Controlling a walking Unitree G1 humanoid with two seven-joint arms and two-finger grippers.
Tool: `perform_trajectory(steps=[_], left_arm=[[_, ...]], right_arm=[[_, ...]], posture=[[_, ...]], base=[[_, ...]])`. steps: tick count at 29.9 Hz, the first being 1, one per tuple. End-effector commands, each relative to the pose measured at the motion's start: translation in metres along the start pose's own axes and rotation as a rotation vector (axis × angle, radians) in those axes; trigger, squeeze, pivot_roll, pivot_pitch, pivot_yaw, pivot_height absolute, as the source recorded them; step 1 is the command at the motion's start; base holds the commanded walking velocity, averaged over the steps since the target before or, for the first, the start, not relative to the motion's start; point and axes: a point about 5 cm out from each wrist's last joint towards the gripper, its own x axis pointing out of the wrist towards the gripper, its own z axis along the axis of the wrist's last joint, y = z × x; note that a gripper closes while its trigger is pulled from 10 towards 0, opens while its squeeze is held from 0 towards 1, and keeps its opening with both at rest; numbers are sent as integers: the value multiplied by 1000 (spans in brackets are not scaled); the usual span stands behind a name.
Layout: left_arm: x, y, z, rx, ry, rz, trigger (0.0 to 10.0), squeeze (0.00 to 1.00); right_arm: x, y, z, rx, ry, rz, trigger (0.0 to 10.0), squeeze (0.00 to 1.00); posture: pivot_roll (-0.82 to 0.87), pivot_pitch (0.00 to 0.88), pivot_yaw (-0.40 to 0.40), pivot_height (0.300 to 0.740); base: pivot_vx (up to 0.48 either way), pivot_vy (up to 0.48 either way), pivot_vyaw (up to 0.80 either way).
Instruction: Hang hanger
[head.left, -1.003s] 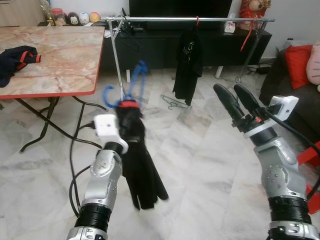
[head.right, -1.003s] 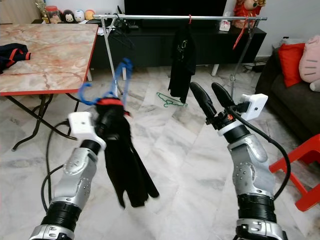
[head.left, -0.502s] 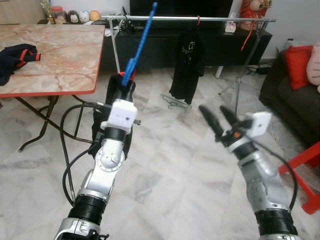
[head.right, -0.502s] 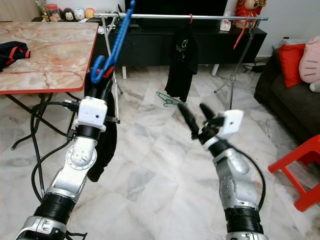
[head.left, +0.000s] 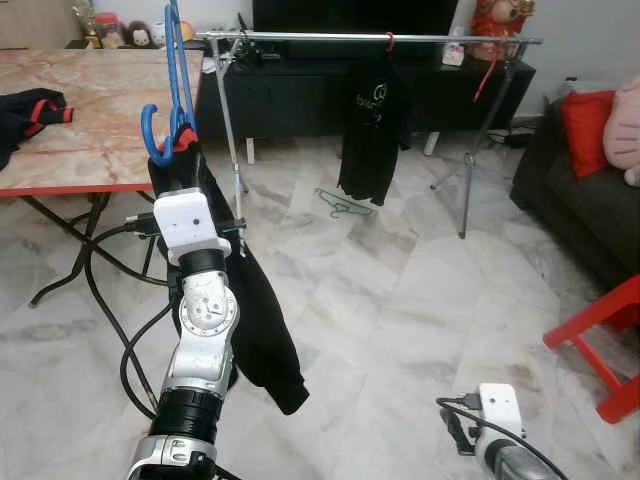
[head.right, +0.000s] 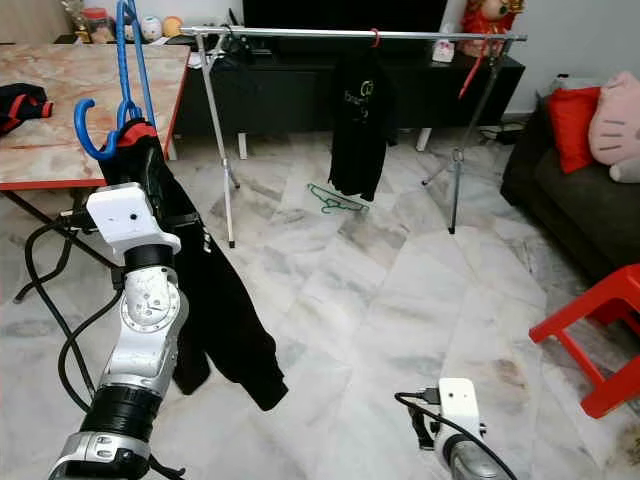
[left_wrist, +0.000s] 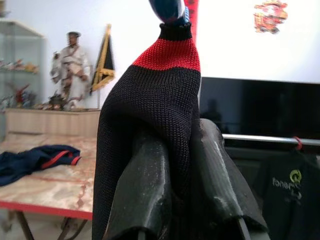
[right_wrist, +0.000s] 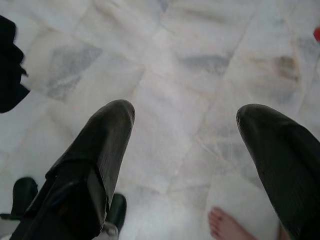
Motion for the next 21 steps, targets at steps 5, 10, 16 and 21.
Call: perform_trajectory(steps=[5, 10, 16, 21], left_arm=[[-10, -38, -9, 39, 50, -356, 10000, 0], [-33, -38, -39, -12, 256, -589, 10000, 0], [-50, -28, -59, 79, 375, -827, 10000, 0], [-67, -19, -68, 91, 484, -1034, 10000, 0]], right_arm=[[6, -7, 31, -16, -124, -61, 10000, 0], [-2, 8, 112, -179, -468, 126, 10000, 0], [-35, 37, 176, -389, -694, 448, 10000, 0], [-93, 47, 241, -548, -904, 685, 10000, 0]], posture=[[-45, 0, -79, 740], [-55, 0, -72, 740], [-51, 0, -71, 740], [-53, 0, -72, 740]], base=[[0, 0, 0], [0, 0, 0], [0, 0, 0], [0, 0, 0]])
